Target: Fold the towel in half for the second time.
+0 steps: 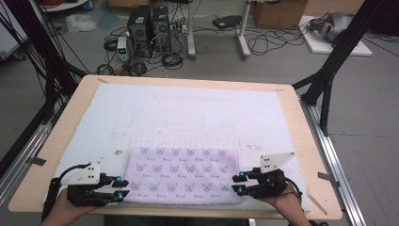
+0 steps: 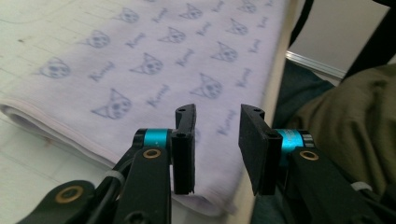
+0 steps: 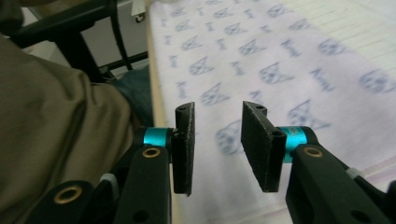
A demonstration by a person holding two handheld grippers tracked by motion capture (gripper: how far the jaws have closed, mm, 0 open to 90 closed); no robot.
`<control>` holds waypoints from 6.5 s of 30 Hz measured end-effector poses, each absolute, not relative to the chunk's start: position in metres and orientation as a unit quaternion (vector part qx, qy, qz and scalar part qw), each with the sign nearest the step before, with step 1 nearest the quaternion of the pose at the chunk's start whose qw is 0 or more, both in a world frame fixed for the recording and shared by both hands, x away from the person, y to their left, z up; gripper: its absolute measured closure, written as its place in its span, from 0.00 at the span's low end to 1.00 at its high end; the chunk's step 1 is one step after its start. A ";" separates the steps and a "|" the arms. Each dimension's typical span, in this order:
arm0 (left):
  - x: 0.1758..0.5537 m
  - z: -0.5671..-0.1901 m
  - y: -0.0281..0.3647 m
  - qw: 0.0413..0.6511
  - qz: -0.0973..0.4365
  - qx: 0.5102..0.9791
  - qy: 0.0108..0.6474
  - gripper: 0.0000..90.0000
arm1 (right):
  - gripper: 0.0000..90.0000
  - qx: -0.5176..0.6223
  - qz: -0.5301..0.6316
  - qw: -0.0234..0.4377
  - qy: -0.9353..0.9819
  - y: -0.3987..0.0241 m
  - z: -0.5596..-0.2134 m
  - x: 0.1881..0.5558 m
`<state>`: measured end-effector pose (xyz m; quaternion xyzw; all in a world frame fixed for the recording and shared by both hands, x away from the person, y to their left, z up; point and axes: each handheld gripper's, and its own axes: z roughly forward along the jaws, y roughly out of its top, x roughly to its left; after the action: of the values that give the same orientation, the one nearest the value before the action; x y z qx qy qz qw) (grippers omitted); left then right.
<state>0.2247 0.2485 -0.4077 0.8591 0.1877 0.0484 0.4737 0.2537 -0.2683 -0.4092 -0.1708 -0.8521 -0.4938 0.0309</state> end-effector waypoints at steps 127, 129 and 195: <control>0.369 -0.435 0.215 0.393 0.131 0.852 0.319 0.70 | 0.56 -0.329 -0.408 -0.083 -0.848 -0.242 -0.418 0.415; 0.366 -0.439 0.214 0.391 0.137 0.853 0.317 0.69 | 0.55 -0.329 -0.410 -0.084 -0.847 -0.241 -0.419 0.414; 0.311 -0.404 0.247 0.453 0.178 0.807 0.336 0.29 | 0.13 -0.312 -0.457 -0.127 -0.823 -0.256 -0.406 0.328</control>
<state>0.3107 0.2467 -0.4044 0.8066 0.3358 0.1780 0.4527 0.3282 -0.2559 -0.4062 -0.3122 -0.8230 -0.4572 -0.1270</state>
